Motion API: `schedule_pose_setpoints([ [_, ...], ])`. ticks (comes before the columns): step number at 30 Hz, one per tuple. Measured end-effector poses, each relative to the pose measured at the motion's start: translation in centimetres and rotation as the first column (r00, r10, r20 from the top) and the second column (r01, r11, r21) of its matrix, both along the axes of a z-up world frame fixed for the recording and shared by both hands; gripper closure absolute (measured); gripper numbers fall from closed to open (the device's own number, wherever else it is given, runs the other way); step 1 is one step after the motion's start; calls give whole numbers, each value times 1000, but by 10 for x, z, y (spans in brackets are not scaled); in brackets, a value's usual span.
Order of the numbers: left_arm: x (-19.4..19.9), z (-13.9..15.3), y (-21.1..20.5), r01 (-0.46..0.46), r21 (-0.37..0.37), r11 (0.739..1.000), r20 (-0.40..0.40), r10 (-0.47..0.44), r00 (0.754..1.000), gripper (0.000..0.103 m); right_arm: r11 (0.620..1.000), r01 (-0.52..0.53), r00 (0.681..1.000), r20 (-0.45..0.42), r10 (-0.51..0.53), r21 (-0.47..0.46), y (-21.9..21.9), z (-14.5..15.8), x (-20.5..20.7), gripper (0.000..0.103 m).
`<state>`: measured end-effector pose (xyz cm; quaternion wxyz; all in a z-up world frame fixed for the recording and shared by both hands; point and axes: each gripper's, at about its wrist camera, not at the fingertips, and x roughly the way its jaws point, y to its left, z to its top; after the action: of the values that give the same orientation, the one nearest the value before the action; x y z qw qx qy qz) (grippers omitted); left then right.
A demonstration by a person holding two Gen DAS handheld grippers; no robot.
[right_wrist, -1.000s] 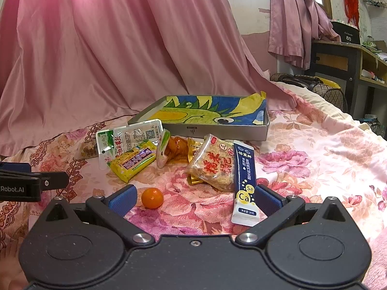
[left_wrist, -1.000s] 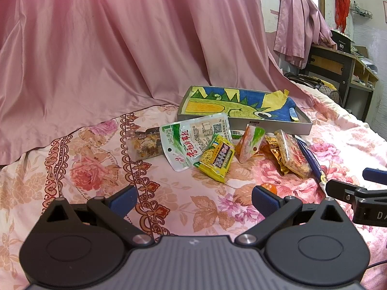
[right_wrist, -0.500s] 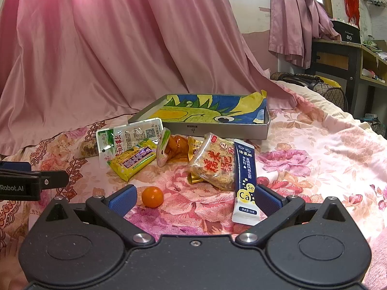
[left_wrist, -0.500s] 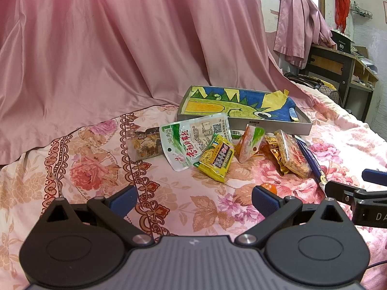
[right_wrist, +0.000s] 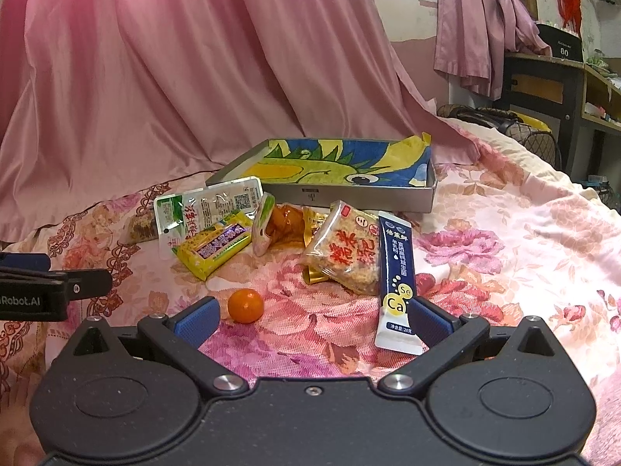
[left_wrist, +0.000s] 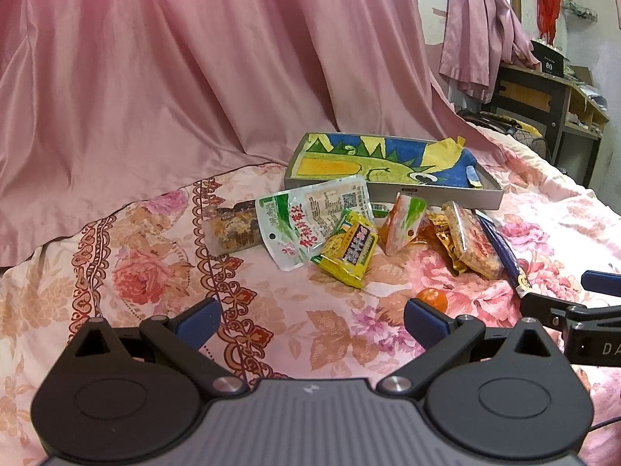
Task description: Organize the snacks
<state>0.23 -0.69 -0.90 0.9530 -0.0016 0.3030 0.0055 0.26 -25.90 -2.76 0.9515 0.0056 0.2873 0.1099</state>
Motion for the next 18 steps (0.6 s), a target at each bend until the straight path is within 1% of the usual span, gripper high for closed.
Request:
schedule_pose_setpoints([
  [5,3,0,-3,1,19,1000,-11,-1,1000,0,1000,13,999,-29,-13,-5,-2,1,3,1],
  [9,8,-3,-6,4,33,999,-37,-3,999,0,1000,27,998,-53,-28,-13,-4,1,6,1],
  [13,13,-7,-12,27,47,999,-60,-24,998,0,999,46,996,-74,-48,-19,-8,2,11,1],
  [18,22,-12,-18,54,45,998,-86,-50,995,0,997,64,992,-109,-68,-33,-13,3,22,1],
])
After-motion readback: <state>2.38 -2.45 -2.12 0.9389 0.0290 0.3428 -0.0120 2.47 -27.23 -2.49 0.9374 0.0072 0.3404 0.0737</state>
